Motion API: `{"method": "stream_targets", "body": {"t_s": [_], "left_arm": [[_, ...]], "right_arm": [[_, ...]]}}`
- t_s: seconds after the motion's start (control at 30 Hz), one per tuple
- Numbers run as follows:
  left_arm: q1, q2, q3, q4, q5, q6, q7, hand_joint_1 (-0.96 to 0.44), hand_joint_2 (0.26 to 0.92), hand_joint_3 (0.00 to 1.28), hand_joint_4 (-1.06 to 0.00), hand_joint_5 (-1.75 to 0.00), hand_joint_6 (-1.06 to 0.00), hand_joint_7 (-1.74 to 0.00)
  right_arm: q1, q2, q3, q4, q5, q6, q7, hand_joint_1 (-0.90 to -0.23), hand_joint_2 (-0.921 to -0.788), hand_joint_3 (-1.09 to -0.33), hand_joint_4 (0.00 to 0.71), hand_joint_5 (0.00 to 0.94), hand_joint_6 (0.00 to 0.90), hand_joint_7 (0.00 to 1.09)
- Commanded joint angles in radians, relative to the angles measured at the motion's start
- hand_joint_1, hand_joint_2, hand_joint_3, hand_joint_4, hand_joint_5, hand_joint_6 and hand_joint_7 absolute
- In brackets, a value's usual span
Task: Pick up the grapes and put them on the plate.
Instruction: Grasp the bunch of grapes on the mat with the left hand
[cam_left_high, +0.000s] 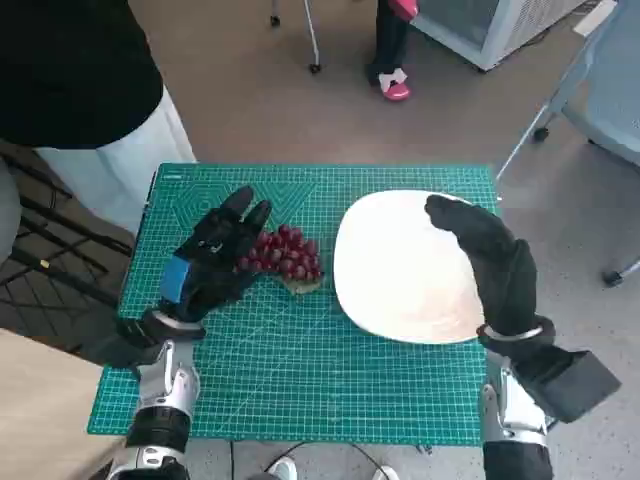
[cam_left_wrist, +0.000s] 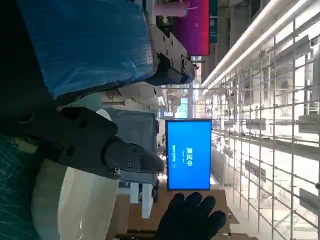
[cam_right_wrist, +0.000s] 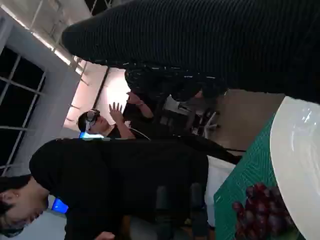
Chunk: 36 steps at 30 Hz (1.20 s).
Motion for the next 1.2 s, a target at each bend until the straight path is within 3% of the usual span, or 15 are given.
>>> {"method": "stream_targets", "body": {"t_s": [0.03, 1.2], "left_arm": [[-0.011, 0.011, -0.002, 0.002, 0.004, -0.008, -0.004, -0.37, 0.921, 0.14, -0.34, 0.00, -0.45, 0.00], [-0.010, 0.022, -0.012, -0.008, 0.013, -0.005, -0.007, -0.37, 0.921, 0.15, -0.34, 0.00, -0.45, 0.00]], "right_arm": [[0.016, 0.004, 0.000, 0.002, -0.003, 0.020, -0.007, -0.624, -0.921, -0.886, 0.359, 0.001, -0.001, 0.47], [0.012, 0.002, 0.001, -0.008, 0.002, 0.033, 0.001, -0.634, -0.921, -0.884, 0.358, 0.001, -0.001, 0.46]]}}
